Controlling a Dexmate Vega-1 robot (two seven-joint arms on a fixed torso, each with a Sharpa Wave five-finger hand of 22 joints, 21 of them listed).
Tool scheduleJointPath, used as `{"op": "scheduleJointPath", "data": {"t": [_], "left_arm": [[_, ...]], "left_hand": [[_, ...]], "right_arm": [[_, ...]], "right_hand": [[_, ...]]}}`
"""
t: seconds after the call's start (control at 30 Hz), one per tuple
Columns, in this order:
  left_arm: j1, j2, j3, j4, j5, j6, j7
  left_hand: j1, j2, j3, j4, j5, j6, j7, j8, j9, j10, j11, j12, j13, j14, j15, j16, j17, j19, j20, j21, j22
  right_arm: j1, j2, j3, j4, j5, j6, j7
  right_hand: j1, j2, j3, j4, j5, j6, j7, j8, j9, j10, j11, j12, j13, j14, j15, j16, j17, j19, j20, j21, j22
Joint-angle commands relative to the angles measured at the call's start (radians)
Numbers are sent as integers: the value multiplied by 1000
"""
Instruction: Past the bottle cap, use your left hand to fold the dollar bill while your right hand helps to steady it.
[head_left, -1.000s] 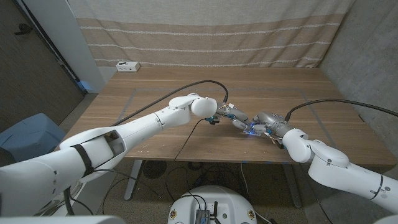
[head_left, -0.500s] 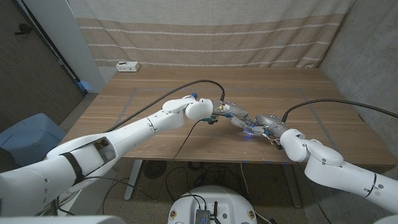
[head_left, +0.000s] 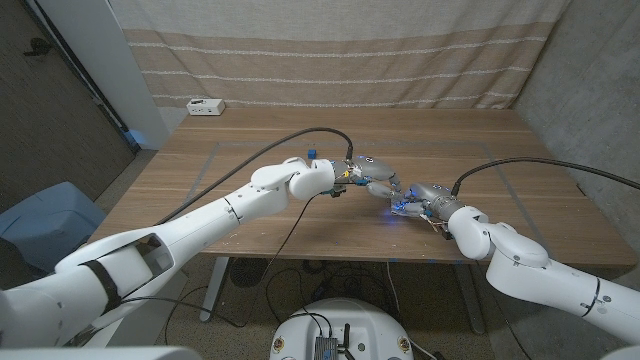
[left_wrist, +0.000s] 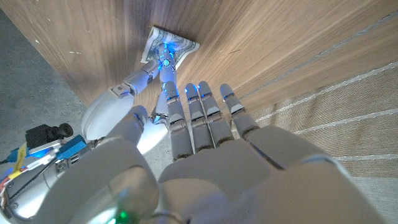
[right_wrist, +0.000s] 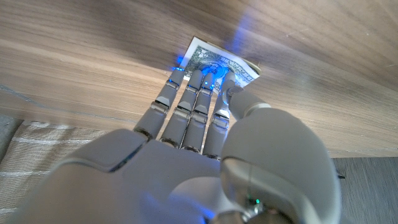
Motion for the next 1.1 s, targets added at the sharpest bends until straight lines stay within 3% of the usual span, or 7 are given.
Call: {"op": "scheduleJointPath", "data": {"t": [0.03, 0.23, 0.6, 0.8, 1.1], "left_arm": [[-52, -31, 18, 59, -12, -53, -78], [-94, -55, 41, 93, -11, -72, -131], [-146, -86, 82, 124, 13, -71, -215], [-167, -103, 104, 152, 23, -78, -237], [-185, -125, 128, 184, 20, -80, -265]], "left_hand": [[32, 30, 17, -28, 16, 29, 5, 8, 5, 5, 4, 5, 8, -1, -8, -6, -3, 2, 3, 8, 2], [64, 57, 43, -49, 29, 26, -3, -3, 3, -2, 2, 1, 10, -5, -17, -16, -11, 0, -5, 10, 1], [74, 52, 58, -57, 40, 52, 2, -7, 0, 1, -4, -2, 8, -15, -30, -36, -20, -6, -15, 11, 0], [69, 58, 64, -47, 43, 49, 25, -16, -1, -2, 8, -8, 4, -31, -23, -48, -21, -13, -18, 11, -1], [69, 64, 74, -45, 46, 42, 18, -25, -1, -9, 4, -15, 1, -37, -17, -55, -24, -21, -16, 10, -2]], "right_arm": [[-9, -3, 1, -8, -2, 2, -14], [-16, -5, 7, -6, 5, 7, -22], [-24, -8, 11, 1, 12, 21, -30], [-26, -9, 13, 4, 15, 30, -32], [-29, -11, 15, 5, 13, 35, -36]], "right_hand": [[-5, 4, 1, -6, -2, 8, 1, 2, 1, 11, 1, 4, 4, 6, -37, 1, 4, 0, -3, 4, 3], [-4, 4, 2, -7, -3, 7, 0, 0, 1, 10, 1, 3, 3, 7, -36, 1, 4, 2, -3, 4, 3], [-3, 5, 0, -9, -3, 8, 2, -2, 1, 11, 2, 1, 3, 7, -37, 3, 6, 1, -3, 5, 3], [-1, 6, 0, -10, -3, 9, 2, -3, 1, 13, -1, 1, 3, 10, -39, 5, 6, 1, -4, 5, 3], [-1, 6, 0, -11, -3, 18, 2, -1, 1, 17, 2, 1, 3, 10, -38, 5, 7, 1, -5, 5, 3]]}}
